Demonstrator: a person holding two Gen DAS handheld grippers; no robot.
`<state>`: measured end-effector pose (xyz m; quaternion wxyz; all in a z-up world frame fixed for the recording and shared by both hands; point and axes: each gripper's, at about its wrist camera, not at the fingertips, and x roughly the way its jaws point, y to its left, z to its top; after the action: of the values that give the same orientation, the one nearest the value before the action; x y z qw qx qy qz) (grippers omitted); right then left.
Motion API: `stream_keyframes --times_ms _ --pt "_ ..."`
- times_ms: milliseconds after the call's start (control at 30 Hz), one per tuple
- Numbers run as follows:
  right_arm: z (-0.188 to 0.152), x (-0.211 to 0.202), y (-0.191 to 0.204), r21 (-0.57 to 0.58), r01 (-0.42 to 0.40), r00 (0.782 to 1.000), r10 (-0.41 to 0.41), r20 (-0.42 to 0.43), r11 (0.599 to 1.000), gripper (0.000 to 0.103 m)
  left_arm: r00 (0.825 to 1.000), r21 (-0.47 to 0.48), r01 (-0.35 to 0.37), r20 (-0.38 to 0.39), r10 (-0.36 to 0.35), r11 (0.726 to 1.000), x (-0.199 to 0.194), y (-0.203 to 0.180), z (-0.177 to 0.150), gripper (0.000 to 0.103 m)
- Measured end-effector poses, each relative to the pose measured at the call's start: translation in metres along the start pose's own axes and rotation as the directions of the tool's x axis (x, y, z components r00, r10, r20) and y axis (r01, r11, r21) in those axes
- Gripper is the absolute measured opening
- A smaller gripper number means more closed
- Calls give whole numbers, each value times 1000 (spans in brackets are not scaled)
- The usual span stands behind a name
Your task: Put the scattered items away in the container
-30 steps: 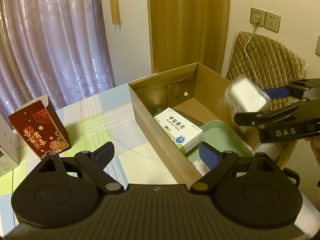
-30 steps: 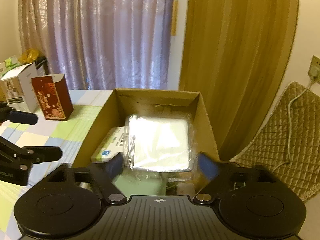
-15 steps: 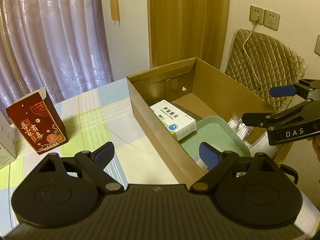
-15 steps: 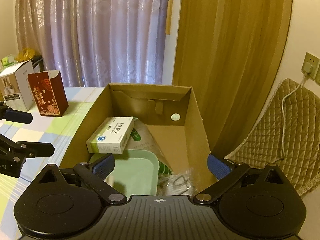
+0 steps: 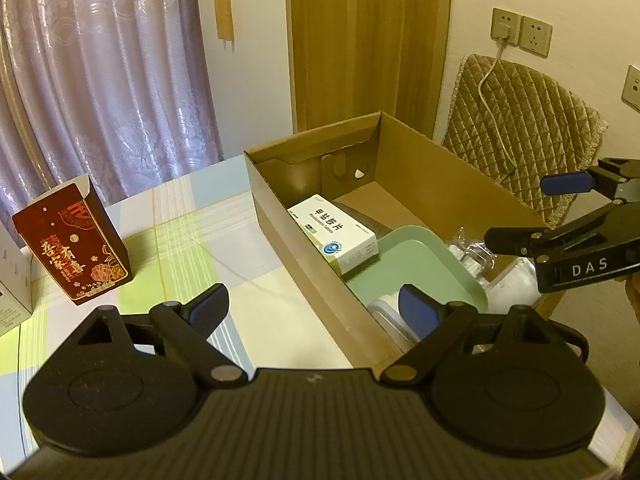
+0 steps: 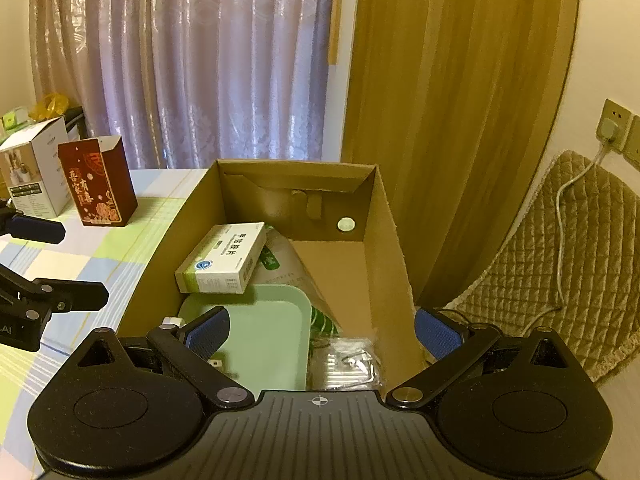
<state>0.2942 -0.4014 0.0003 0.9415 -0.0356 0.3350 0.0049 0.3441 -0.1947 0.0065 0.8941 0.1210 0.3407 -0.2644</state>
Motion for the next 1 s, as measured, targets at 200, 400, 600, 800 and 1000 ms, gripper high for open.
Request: stream_keyframes --times_ms 200,400,600,800,1000 --pt "-3 -14 -5 7 8 1000 -8 -13 1000 103 1000 -13 7 -15 -8 1000 -13 -9 -5 89" --pt "-5 -30 -8 25 6 1000 -6 -25 1000 103 999 -24 17 -39 -18 1000 -28 -24 -14 89" --pt "-8 -46 -6 35 3 999 -2 -39 999 103 998 -52 22 -51 -24 998 -44 -34 -21 90" --pt "-12 -65 -5 40 4 999 -3 -38 999 103 999 -49 8 -35 -10 999 -60 -42 -24 102" --pt "-16 -82 -7 53 11 999 -9 -37 999 103 999 -49 -6 -39 4 999 -73 -50 -28 102"
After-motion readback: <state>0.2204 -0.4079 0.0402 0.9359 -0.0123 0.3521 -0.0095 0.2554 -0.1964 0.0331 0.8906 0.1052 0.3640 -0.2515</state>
